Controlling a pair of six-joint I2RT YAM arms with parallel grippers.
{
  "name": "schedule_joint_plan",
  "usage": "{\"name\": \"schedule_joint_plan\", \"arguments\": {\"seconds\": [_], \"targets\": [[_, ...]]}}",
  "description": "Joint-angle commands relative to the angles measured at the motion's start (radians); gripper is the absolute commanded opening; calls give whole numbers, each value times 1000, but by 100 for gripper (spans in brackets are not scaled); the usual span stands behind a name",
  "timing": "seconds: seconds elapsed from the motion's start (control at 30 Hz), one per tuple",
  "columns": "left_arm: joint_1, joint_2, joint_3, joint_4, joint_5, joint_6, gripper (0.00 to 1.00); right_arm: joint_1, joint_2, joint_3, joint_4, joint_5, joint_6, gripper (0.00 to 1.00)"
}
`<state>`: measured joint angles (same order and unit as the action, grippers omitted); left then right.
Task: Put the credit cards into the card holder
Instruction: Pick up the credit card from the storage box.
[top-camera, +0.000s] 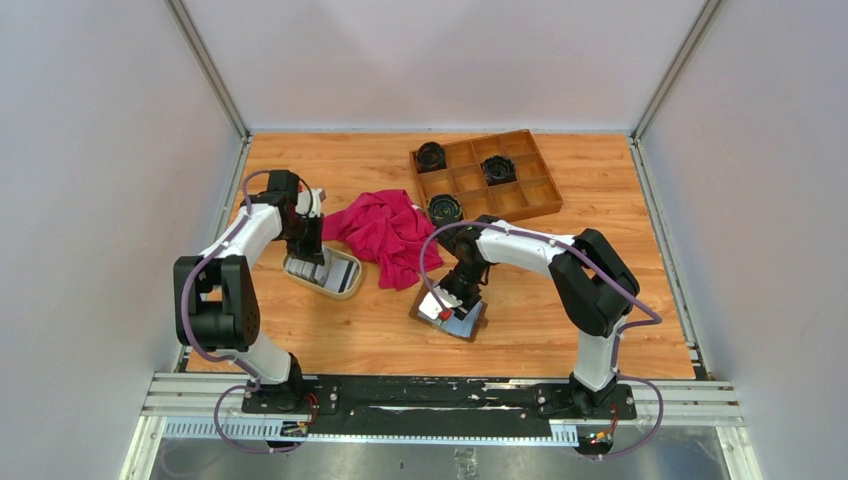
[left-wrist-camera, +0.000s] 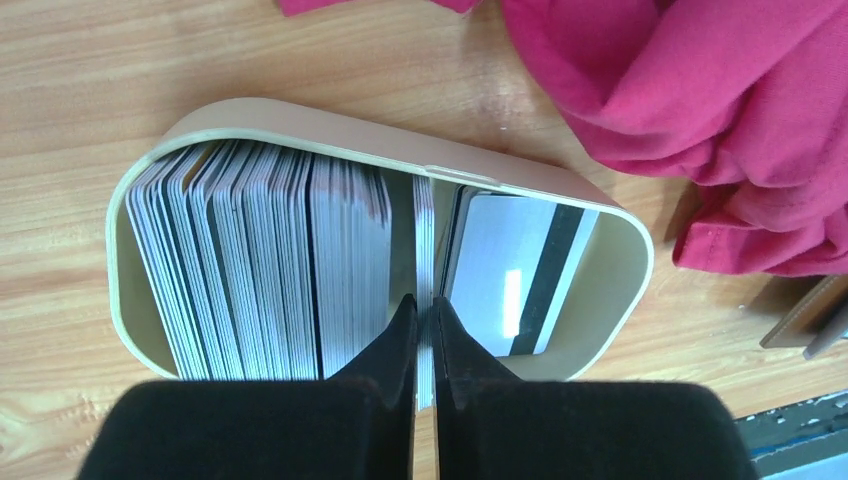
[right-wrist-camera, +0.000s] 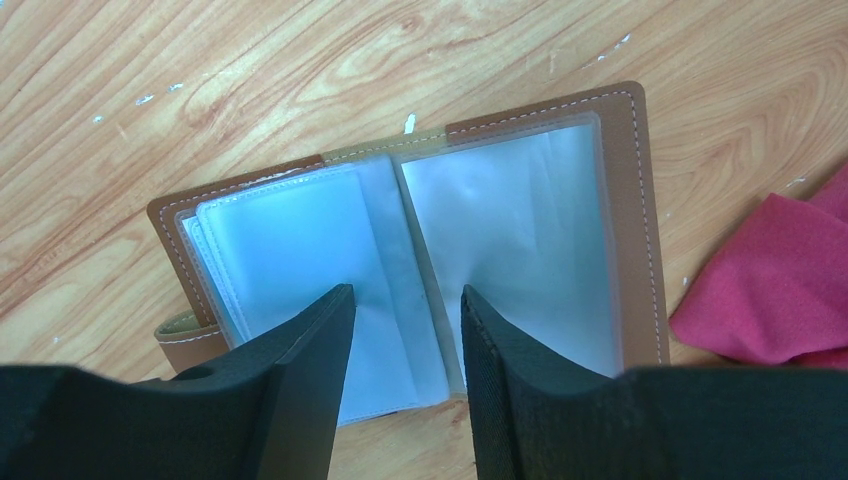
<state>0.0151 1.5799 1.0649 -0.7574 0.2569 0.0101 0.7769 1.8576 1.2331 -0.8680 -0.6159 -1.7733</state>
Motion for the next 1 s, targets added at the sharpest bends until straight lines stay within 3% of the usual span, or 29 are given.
{"name": "schedule_joint_plan", "arguments": {"seconds": [0.0,0.2,0.6,0.7,0.83,0.97], "targets": [[16,3,-12,-16,-20,1,0,25,36,1,-43,10,-6,47],[60,-34,-19,-12,14,-6,1,25,38,2,-46,6,-8,47],[62,81,3,-13,96,6,32,25,36,3,-48,6,-9,46],[62,92,11,-13,97,9,26,25,37,2,-49,7,-9,46],[68,72,13,-13,106,5,1,25,35,3,-49,7,-9,46],[89,23,6,-11,138,-5,0,25,34,3,-49,6,-9,46]]}}
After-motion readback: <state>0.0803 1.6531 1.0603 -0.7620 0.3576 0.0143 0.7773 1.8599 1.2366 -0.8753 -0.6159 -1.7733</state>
